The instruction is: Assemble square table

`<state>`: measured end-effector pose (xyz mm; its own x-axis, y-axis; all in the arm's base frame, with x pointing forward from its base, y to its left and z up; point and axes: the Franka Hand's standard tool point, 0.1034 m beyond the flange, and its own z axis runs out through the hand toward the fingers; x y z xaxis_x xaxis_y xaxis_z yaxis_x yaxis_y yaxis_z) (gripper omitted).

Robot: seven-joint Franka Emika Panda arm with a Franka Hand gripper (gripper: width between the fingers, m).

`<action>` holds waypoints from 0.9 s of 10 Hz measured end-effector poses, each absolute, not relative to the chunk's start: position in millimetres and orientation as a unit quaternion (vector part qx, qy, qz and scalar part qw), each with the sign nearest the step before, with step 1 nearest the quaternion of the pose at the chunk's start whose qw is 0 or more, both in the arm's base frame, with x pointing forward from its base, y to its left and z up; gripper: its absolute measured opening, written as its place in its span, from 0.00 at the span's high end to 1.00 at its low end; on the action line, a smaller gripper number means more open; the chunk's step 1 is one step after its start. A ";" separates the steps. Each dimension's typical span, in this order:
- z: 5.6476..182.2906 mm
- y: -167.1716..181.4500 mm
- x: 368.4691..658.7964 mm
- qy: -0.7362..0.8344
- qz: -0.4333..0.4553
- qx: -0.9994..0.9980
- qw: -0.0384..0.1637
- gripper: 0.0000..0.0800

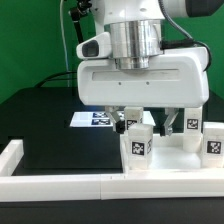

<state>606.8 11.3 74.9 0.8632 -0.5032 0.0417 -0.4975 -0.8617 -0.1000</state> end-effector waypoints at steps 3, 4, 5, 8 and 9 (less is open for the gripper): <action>74.4 9.0 606.2 0.262 -0.033 -0.964 0.042 0.34; 74.3 9.0 606.2 0.280 -0.032 -0.959 0.043 0.51; 74.3 8.9 606.2 0.281 -0.032 -0.958 0.043 0.51; 74.4 9.5 606.4 0.384 -0.027 -0.922 0.047 0.64; 74.6 10.1 606.8 0.418 -0.025 -0.907 0.049 0.64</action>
Offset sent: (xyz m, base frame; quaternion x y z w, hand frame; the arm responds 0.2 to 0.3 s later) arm 0.0000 0.0000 0.0000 0.0000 0.0000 0.0650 0.9979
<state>606.8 10.1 74.6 0.6496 -0.7603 0.0052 -0.7554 -0.6461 -0.1093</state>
